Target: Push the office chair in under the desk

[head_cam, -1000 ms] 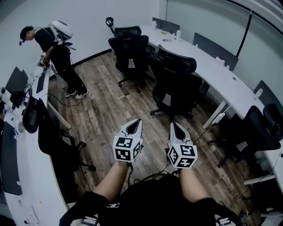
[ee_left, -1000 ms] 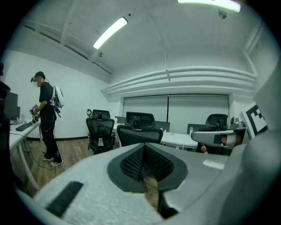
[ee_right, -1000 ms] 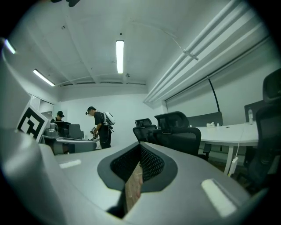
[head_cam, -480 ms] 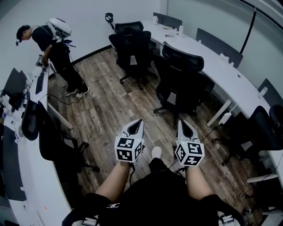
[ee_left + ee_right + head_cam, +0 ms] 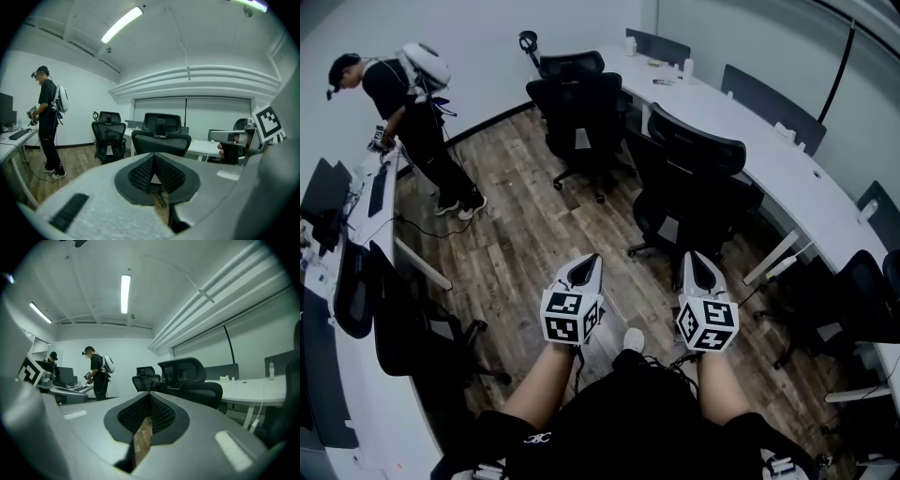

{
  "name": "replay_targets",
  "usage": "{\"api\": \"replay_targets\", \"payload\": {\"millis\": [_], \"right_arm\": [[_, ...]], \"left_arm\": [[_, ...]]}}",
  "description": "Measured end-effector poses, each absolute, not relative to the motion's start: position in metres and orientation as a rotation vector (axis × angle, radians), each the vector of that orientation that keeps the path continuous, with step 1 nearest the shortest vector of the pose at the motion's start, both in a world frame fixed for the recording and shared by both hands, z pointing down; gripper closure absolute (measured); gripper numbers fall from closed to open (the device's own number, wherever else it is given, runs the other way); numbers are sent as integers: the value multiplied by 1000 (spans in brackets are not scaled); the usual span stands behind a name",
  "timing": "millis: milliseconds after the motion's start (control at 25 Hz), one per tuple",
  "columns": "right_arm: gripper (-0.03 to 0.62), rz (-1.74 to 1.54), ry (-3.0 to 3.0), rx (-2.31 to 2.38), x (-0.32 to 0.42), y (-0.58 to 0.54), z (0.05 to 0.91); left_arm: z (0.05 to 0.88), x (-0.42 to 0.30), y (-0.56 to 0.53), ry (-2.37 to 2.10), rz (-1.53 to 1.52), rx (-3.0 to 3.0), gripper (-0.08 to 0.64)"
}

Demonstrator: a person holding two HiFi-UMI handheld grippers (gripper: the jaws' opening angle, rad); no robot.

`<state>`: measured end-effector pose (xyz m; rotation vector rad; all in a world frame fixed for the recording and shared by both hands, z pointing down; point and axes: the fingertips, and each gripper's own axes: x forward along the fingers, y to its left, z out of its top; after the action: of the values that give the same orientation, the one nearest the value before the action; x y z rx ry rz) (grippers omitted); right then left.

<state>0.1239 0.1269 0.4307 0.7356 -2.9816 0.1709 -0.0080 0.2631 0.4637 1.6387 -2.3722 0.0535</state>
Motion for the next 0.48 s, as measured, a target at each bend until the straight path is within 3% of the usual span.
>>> {"api": "replay_targets", "payload": {"millis": [480], "right_arm": [[584,130,-2901,803,51,4,437]], "left_arm": [[473,-94,133,-2284,36,1703,555]]}}
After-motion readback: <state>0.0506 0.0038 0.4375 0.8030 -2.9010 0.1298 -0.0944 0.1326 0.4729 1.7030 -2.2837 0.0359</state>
